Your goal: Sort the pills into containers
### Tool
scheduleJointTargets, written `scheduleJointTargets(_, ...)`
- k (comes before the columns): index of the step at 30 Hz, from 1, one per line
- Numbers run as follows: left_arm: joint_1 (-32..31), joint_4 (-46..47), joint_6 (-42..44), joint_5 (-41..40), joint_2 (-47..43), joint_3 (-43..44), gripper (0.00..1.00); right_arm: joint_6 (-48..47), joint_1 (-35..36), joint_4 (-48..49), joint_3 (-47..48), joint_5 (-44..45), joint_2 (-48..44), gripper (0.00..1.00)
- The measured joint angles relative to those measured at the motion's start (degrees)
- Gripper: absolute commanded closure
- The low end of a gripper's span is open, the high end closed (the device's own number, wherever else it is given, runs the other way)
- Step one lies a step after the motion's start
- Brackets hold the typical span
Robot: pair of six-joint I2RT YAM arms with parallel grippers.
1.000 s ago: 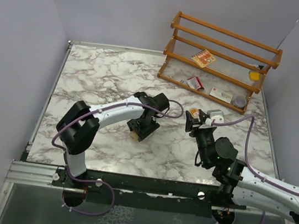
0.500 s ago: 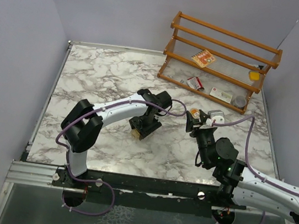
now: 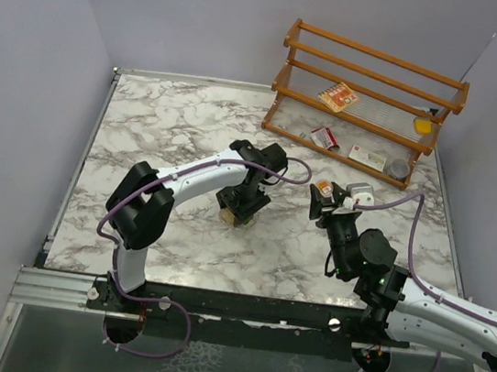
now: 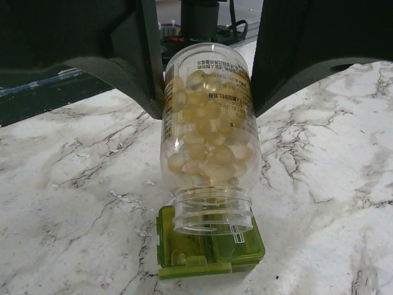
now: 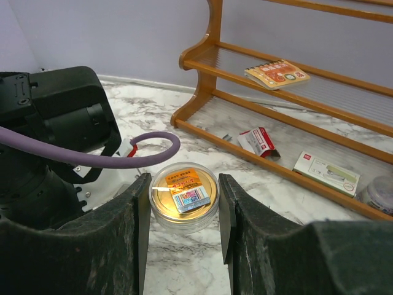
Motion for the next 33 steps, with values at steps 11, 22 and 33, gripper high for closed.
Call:
scheduleJointTargets(11,0.09,-0.76,-0.17,0.0,1.97,0.35,1.0,-0.02,0.0,0.02,-0.52,0.33,-1.29,0.99)
scheduleJointTargets(22,0.09,-2.43,-1.07,0.07,1.97,0.57,1.0,-0.02,0.0,0.0,-0.63,0.42,-1.38,0.99)
scheduleJointTargets(33,-0.83,-3.23,-2.62,1.09,2.01,0.55,1.0,-0.15,0.0,0.02,-0.63,0.42,-1.4,0.99)
